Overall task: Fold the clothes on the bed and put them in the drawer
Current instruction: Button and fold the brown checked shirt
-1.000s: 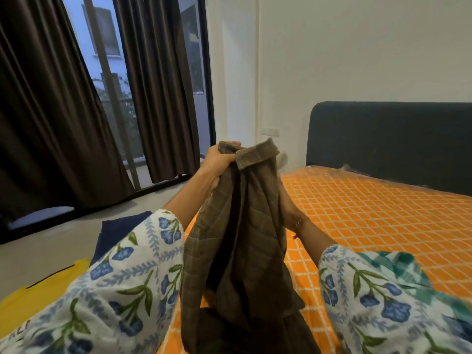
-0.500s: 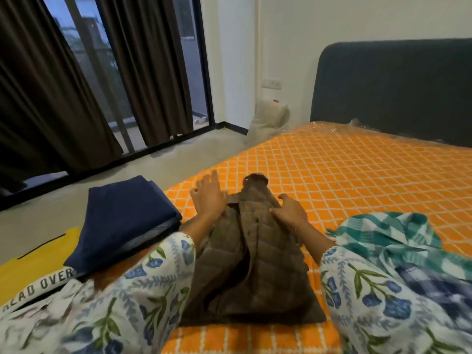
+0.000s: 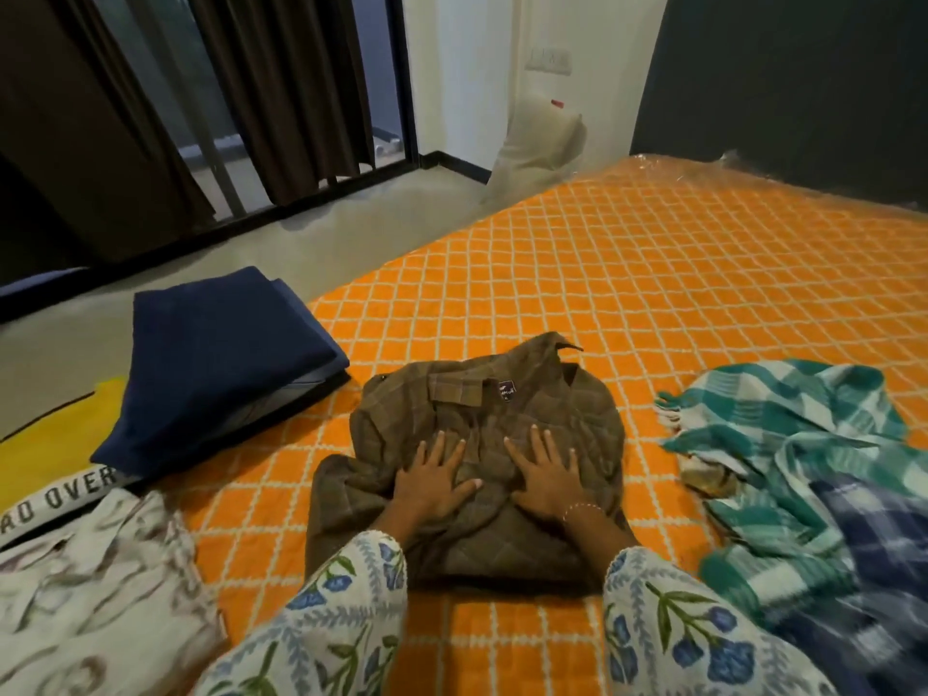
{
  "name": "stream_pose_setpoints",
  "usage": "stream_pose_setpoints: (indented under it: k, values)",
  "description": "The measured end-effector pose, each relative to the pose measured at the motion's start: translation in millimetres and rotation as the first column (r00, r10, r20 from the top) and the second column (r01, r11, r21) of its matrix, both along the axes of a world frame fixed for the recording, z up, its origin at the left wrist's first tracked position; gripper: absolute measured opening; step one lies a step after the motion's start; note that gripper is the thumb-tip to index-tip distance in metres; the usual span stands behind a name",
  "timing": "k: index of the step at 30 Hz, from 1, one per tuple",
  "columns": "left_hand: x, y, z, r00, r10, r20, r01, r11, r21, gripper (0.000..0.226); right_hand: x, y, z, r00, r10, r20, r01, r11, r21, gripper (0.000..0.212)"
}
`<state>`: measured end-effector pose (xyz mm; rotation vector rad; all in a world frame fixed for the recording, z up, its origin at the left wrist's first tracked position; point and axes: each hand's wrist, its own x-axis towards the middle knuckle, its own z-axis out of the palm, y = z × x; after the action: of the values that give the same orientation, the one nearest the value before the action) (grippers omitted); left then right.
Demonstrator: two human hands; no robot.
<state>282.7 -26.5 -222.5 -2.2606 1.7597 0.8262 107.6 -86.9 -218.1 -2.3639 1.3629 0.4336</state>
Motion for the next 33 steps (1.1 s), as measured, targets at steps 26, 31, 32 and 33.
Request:
stream_pose_setpoints:
  k: [26, 31, 32, 33]
  values:
    - [-95.7, 130.0, 49.2, 0.956, 0.290, 0.051, -0.248, 0.887, -0.388, 0.034, -20.5, 89.9, 56.8, 0.317, -0.660, 0.681, 0.622, 0.687, 0.376, 0.029]
    - [-104.0, 77.5, 47.6, 0.471, 0.661, -0.584, -0.881, 0.389, -0.270, 0.027, 1.1, 51.5, 67.0, -0.093, -0.815, 0.573, 0.640, 0.392, 0.661, 0.041]
    - [-103.9, 71.3, 44.7, 0.423, 0.676, -0.603, -0.905, 0.337, -0.258, 0.027, 2.8, 45.3, 65.8, -0.137, -0.826, 0.547, 0.629, 0.354, 0.692, 0.039]
    - [-105.2, 69.3, 42.4, 0.394, 0.690, -0.607, -0.919, 0.304, -0.252, 0.028, 2.3, 42.1, 63.0, -0.137, -0.840, 0.525, 0.623, 0.339, 0.705, 0.034]
